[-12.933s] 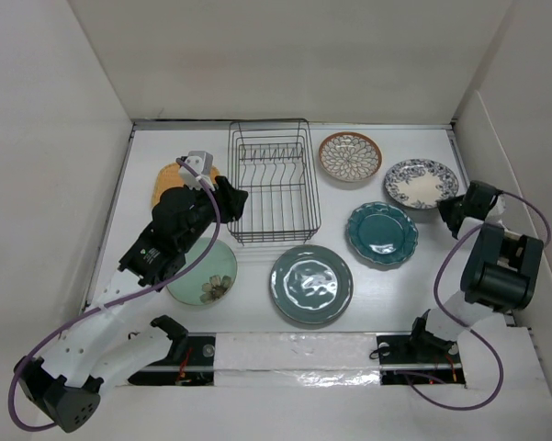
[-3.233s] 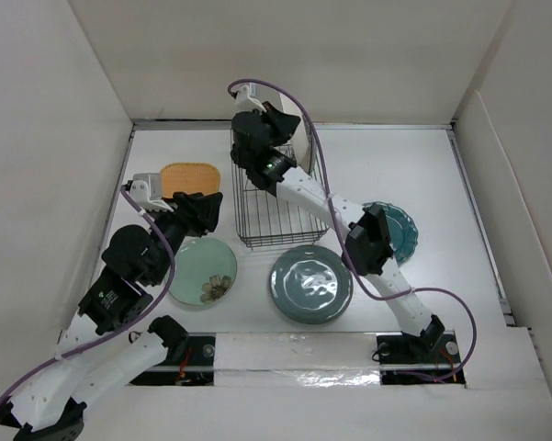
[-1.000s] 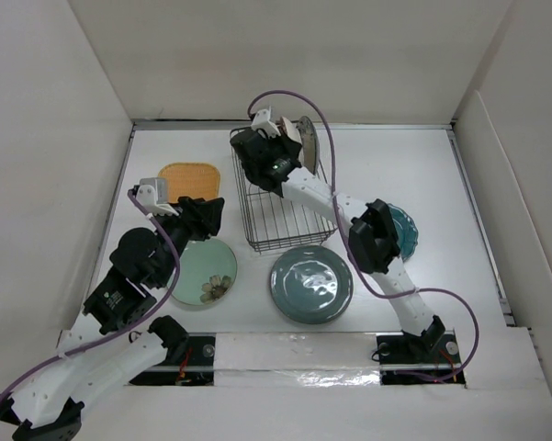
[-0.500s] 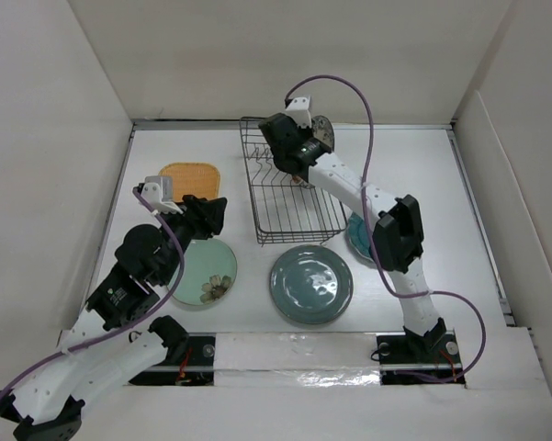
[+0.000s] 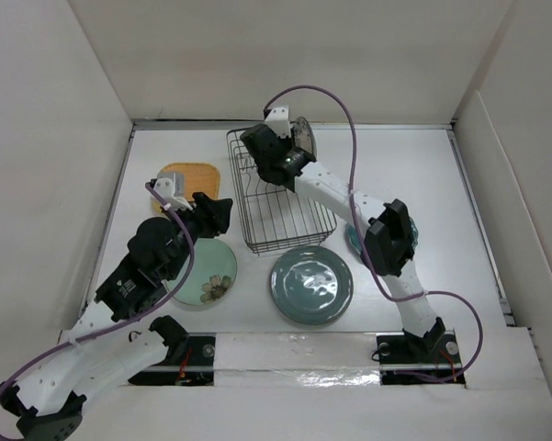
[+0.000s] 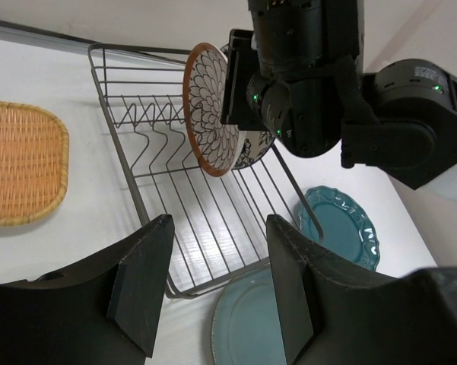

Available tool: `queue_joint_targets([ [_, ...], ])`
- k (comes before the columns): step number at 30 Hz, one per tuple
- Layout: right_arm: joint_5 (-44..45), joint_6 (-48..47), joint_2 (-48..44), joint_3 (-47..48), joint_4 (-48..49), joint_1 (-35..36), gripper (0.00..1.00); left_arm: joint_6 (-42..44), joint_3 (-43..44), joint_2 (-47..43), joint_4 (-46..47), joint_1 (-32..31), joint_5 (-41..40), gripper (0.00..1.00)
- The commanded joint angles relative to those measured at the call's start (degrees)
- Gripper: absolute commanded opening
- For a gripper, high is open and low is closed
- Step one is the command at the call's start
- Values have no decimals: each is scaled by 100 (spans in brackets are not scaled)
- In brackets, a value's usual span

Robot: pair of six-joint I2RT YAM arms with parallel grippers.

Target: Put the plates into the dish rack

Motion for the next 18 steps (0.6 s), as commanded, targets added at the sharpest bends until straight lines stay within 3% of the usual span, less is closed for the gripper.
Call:
queue_joint_targets([
  [1,-172,390,-184,476,256,-151,42,-44,-15,60,108,-30,26,48],
  [10,-805,866,-421,11,323,-477,45,-132,55,271,82,-30,96,48],
  [16,-990,717,-790,-183,553,-530,64,-114,64,350,64,-30,9,48],
  [17,-1086,691,-868,-183,571,-530,75,-97,73,350,64,-30,-9,48],
  [18,-1157,638,-974,-200,614,-530,80,-79,73,350,73,-30,-35,49],
])
